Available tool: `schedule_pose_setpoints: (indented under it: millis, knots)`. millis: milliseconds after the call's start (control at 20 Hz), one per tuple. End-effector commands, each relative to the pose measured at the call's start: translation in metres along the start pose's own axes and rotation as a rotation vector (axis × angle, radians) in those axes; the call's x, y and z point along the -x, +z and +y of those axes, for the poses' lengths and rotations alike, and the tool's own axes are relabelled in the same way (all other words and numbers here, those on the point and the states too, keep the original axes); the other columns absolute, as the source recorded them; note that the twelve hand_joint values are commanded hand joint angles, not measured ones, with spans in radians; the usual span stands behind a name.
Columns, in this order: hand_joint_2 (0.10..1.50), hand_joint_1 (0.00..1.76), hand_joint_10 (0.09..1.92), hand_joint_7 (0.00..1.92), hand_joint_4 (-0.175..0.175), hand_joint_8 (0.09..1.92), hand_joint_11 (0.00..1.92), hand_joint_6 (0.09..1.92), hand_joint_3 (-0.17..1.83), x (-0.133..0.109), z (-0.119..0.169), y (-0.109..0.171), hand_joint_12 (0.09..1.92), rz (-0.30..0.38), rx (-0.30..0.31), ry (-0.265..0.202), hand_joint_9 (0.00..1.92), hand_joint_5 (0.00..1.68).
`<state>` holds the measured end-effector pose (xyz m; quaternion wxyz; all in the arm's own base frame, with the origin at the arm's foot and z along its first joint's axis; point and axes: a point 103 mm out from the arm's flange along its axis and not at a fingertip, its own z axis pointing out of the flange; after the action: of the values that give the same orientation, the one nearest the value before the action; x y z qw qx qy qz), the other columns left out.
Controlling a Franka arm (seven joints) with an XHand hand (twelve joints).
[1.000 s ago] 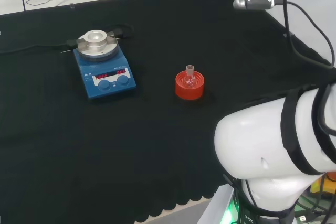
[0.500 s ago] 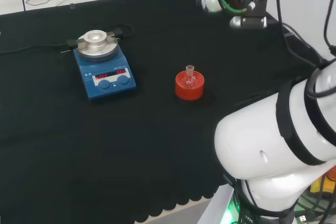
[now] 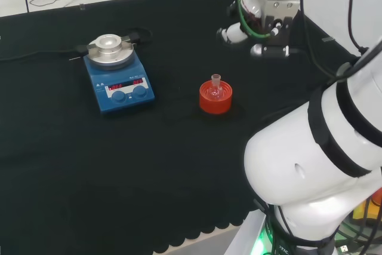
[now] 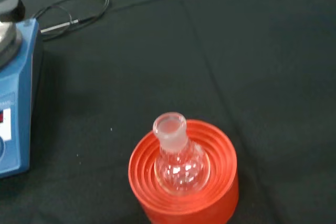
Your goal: Pick up the round-bottom flask.
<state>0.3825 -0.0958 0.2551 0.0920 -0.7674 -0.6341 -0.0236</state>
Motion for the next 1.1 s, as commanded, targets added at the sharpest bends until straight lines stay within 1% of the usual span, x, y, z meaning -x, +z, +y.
schedule_pose_setpoints:
  millis: [50, 200, 400, 500, 700, 950, 1000, 1100]
  knots:
    - [0.74, 0.78, 0.63, 0.36, -0.029, 0.64, 0.2, 0.23, 0.48, -0.006, 0.01, 0.048, 1.37, 0.013, -0.037, 0.013, 0.53, 0.64]
    - [0.71, 0.81, 0.62, 0.37, -0.032, 0.64, 0.21, 0.28, 0.52, -0.008, 0.013, 0.064, 1.36, 0.009, -0.039, 0.008, 0.55, 0.7]
    - [0.66, 0.85, 0.61, 0.39, -0.038, 0.65, 0.21, 0.45, 0.59, -0.007, 0.017, 0.084, 1.36, 0.007, -0.052, 0.011, 0.56, 0.71]
    - [0.65, 0.85, 0.62, 0.39, -0.04, 0.65, 0.22, 0.51, 0.6, -0.007, 0.019, 0.093, 1.36, 0.009, -0.056, 0.011, 0.57, 0.7]
    - [0.65, 0.86, 0.62, 0.4, -0.043, 0.66, 0.22, 0.54, 0.61, -0.006, 0.022, 0.112, 1.36, 0.035, -0.057, 0.017, 0.57, 0.71]
    - [0.64, 0.87, 0.62, 0.41, -0.046, 0.66, 0.23, 0.59, 0.62, -0.005, 0.025, 0.127, 1.36, 0.039, -0.051, 0.016, 0.58, 0.7]
    - [0.64, 0.87, 0.62, 0.41, -0.047, 0.66, 0.23, 0.6, 0.62, -0.014, 0.024, 0.129, 1.36, 0.029, -0.046, 0.021, 0.58, 0.7]
    - [0.64, 0.87, 0.62, 0.41, -0.047, 0.66, 0.23, 0.6, 0.62, -0.018, 0.024, 0.131, 1.36, 0.029, -0.044, 0.019, 0.58, 0.7]
